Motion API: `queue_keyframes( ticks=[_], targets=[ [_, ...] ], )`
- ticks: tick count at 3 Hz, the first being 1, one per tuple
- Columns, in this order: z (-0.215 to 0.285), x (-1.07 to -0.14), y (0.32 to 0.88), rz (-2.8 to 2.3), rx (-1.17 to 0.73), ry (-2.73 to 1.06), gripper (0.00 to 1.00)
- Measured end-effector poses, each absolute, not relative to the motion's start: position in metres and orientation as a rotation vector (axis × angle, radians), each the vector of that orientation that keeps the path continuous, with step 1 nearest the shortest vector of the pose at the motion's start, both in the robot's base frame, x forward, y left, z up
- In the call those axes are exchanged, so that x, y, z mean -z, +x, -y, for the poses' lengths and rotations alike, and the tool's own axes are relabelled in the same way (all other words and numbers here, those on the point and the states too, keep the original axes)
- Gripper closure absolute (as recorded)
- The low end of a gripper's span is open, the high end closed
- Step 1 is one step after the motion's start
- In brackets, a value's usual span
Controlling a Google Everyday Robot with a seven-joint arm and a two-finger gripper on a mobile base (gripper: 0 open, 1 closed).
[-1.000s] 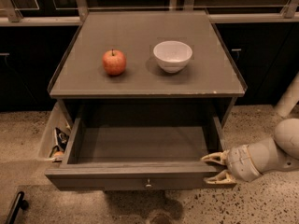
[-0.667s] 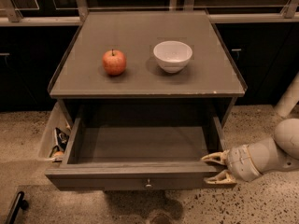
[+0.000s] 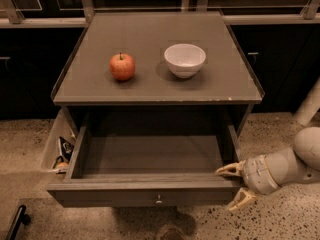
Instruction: Open top drawer
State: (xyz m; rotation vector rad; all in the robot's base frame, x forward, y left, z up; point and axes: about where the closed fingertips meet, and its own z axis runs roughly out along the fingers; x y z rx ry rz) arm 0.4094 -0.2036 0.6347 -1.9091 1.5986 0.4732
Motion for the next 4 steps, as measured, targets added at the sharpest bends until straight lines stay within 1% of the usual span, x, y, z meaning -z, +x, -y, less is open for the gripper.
queue_keyframes(
  ticks=[1, 2, 3, 4],
  targets=[
    [0.204, -0.635, 0.409, -1.598, -0.473, -1.909, 0.00],
    [0.201, -0.641, 0.409, -1.585, -0.497, -1.908, 0.00],
    [0.195, -0.672, 0.409, -1.555, -0.447, -1.956, 0.00],
    [0.191, -0.730, 0.410, -1.494, -0.331, -2.016, 0.00]
  ],
)
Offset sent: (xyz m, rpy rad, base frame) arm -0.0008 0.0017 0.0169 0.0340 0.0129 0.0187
